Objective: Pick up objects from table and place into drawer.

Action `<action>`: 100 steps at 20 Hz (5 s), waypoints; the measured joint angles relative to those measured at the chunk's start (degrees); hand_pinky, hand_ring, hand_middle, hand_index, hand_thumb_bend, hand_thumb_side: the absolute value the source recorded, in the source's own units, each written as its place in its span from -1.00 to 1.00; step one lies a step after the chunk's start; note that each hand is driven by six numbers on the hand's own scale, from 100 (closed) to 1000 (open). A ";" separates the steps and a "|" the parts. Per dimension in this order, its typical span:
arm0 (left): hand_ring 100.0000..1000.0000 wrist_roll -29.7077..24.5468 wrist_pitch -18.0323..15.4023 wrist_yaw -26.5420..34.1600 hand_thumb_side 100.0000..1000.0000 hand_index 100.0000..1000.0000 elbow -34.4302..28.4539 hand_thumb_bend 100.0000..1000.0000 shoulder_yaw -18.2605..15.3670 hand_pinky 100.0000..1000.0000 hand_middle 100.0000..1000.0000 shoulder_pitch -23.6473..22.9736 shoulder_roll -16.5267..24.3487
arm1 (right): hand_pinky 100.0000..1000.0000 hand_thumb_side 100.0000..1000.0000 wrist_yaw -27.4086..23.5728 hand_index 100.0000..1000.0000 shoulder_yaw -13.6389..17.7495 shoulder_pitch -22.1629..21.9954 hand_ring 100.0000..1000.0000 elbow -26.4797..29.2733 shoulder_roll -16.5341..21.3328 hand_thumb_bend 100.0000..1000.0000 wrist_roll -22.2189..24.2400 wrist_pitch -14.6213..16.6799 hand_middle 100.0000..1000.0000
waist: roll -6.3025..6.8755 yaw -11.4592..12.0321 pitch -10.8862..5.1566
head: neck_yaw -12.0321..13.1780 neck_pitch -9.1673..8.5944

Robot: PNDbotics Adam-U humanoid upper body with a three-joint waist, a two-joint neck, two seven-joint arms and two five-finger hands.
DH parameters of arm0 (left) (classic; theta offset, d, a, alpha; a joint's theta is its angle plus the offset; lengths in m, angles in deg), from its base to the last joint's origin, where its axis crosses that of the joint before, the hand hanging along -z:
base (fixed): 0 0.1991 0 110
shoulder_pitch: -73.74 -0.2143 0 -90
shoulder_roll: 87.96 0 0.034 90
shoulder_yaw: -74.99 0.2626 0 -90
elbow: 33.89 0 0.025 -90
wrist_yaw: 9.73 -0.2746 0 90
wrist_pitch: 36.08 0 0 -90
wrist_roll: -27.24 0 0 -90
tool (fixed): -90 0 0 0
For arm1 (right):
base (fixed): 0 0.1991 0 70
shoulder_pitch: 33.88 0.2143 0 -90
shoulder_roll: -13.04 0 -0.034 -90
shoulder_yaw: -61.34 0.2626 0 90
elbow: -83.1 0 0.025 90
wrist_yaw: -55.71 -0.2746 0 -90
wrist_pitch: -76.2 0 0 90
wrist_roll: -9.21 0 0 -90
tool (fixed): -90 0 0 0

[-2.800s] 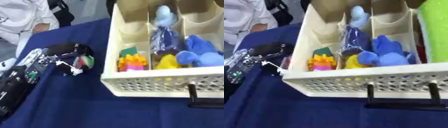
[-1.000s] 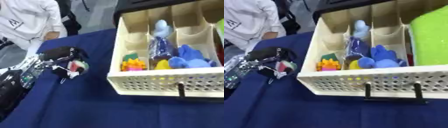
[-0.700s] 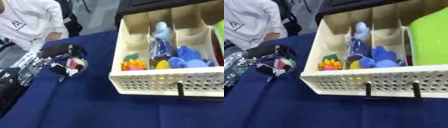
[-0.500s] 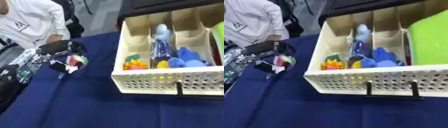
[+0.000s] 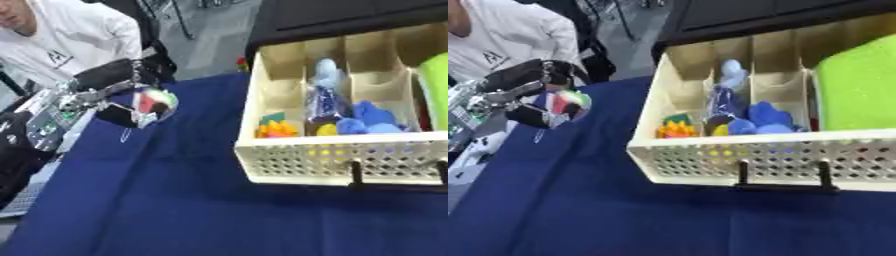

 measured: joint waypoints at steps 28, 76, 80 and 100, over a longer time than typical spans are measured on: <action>0.52 2.35 10.83 43.16 0.16 -0.46 -11.26 -1.00 4.68 -0.02 0.15 8.43 -0.83 | -0.06 0.48 -0.17 0.26 -4.99 1.14 0.31 0.00 -2.67 -1.00 -2.56 -2.56 0.08 | 0.00 -1.42 -8.12 | 1.72 2.28; 0.45 3.91 3.10 54.26 0.44 -0.47 4.12 -1.00 6.87 -0.14 0.04 17.08 -11.86 | -0.06 0.37 -1.69 0.24 -7.11 6.27 0.31 0.00 -7.57 -1.00 -2.88 -2.90 0.06 | 0.00 -5.49 -0.41 | 4.72 -9.29; 0.44 4.50 1.97 52.10 0.40 -0.46 3.78 -1.00 7.26 -0.14 0.04 16.84 -11.86 | -0.06 0.35 -1.69 0.24 -7.13 6.06 0.31 0.00 -7.93 -1.00 -2.95 -2.97 0.06 | 0.00 -5.21 -0.52 | 4.67 -9.29; 0.47 6.96 -9.42 39.61 0.25 -0.44 -1.91 -1.00 9.60 -0.05 0.09 15.48 -11.74 | -0.07 0.31 -1.70 0.23 -8.37 6.57 0.30 0.00 -8.52 -1.00 -3.29 -3.40 0.05 | 0.00 -5.75 -2.95 | 5.50 -9.24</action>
